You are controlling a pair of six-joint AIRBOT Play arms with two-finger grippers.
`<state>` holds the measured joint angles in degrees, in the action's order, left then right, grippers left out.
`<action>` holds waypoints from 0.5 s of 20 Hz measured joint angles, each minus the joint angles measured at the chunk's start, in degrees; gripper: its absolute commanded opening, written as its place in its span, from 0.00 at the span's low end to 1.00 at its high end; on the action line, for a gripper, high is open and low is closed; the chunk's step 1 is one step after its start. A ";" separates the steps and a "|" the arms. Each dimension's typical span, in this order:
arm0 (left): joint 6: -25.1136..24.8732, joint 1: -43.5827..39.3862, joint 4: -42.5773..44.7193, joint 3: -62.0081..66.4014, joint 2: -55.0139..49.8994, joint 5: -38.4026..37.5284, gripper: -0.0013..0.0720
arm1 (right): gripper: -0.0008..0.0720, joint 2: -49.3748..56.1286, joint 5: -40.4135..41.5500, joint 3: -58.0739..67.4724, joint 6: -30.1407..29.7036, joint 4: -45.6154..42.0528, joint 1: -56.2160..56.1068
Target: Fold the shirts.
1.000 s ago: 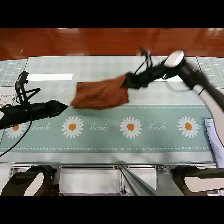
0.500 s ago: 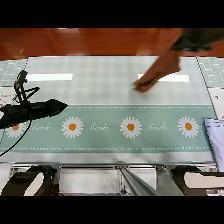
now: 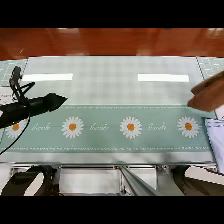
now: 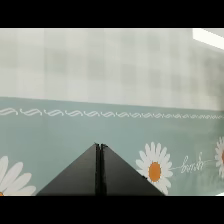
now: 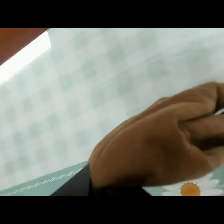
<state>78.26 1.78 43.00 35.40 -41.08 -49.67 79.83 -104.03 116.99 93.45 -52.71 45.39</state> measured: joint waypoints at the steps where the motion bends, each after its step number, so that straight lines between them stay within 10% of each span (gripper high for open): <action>1: 0.00 0.00 -0.24 0.00 0.00 0.76 0.04 | 0.06 -0.26 -0.61 0.00 -0.15 0.61 2.58; 10: -0.22 0.00 -0.61 0.00 -0.96 7.56 0.04 | 0.06 -2.60 -1.73 -3.08 -8.98 2.29 17.20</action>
<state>78.04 1.78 42.39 35.40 -42.04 -42.11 77.23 -105.75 113.91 84.47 -50.41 62.59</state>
